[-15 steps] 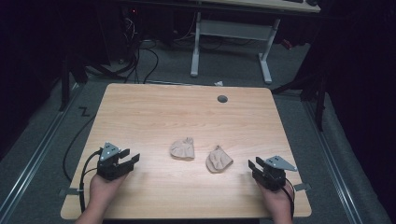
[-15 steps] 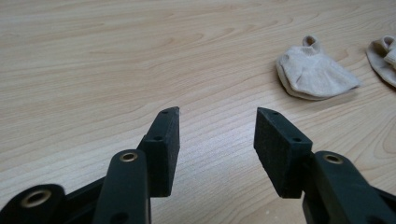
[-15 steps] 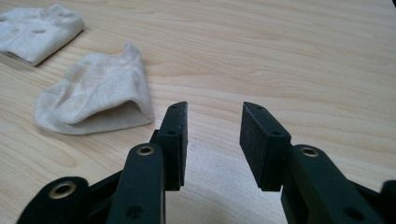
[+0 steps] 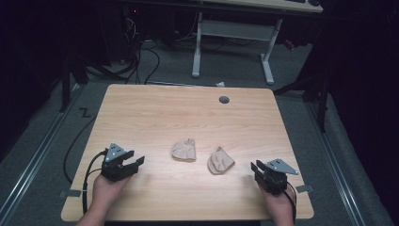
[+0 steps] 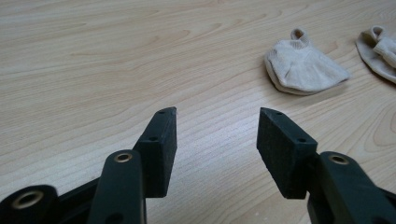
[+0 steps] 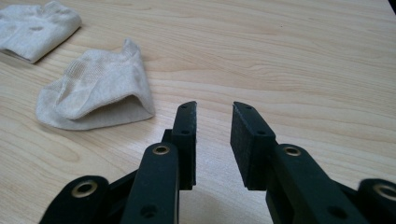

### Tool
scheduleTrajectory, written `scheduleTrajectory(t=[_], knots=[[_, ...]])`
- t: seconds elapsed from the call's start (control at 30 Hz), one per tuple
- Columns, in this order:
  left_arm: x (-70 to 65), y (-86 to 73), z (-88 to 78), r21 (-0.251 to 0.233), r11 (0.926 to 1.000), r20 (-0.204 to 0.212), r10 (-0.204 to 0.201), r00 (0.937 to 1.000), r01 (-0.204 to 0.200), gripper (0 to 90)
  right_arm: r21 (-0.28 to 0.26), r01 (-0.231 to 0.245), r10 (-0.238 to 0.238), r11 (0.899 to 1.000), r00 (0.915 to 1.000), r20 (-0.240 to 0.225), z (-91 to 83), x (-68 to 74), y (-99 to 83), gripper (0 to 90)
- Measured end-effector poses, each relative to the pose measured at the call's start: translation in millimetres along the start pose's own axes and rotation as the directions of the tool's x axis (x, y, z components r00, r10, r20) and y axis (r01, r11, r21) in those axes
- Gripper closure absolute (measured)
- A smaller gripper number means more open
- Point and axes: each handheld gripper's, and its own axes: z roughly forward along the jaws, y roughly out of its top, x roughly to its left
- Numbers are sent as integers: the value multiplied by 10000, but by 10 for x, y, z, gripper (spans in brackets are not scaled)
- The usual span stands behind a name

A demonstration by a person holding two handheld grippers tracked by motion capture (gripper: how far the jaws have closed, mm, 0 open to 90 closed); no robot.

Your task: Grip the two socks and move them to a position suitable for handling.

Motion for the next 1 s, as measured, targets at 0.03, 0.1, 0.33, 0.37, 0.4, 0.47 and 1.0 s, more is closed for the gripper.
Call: scheduleTrajectory(t=[0.03, 0.1, 0.33, 0.37, 0.4, 0.47, 1.0], knots=[[0, 0, 0, 0, 10000, 0, 0, 10000, 0, 476, 0, 0, 0, 10000, 10000, 0, 0, 0, 0, 716], [0, -3, 19, 64, 10000, 42, 64, 10000, -64, 464, 38, 32, -32, 10000, 10000, -72, 9, 5, 0, 715], [-19, -10, 57, 278, 9991, 144, 316, 9994, -320, 447, -5, 176, -176, 9998, 9988, -450, 9, 87, 59, 761], [-30, -15, 59, 307, 9988, 148, 387, 9991, -391, 445, -44, 316, -318, 9995, 9982, -512, 17, 113, 86, 784], [-39, -18, 57, 371, 9980, 175, 497, 9986, -503, 441, -51, 476, -479, 9989, 9969, -628, 35, 186, 159, 868], [-62, -26, 49, 377, 9968, 240, 696, 9973, -705, 438, 128, 733, -724, 9972, 9954, -623, 75, 245, 226, 899], [-50, -22, 18, 379, 9952, 263, 893, 9957, -902, 432, 575, 1220, -1132, 9909, 9841, -1368, 521, 485, 564, 893]])
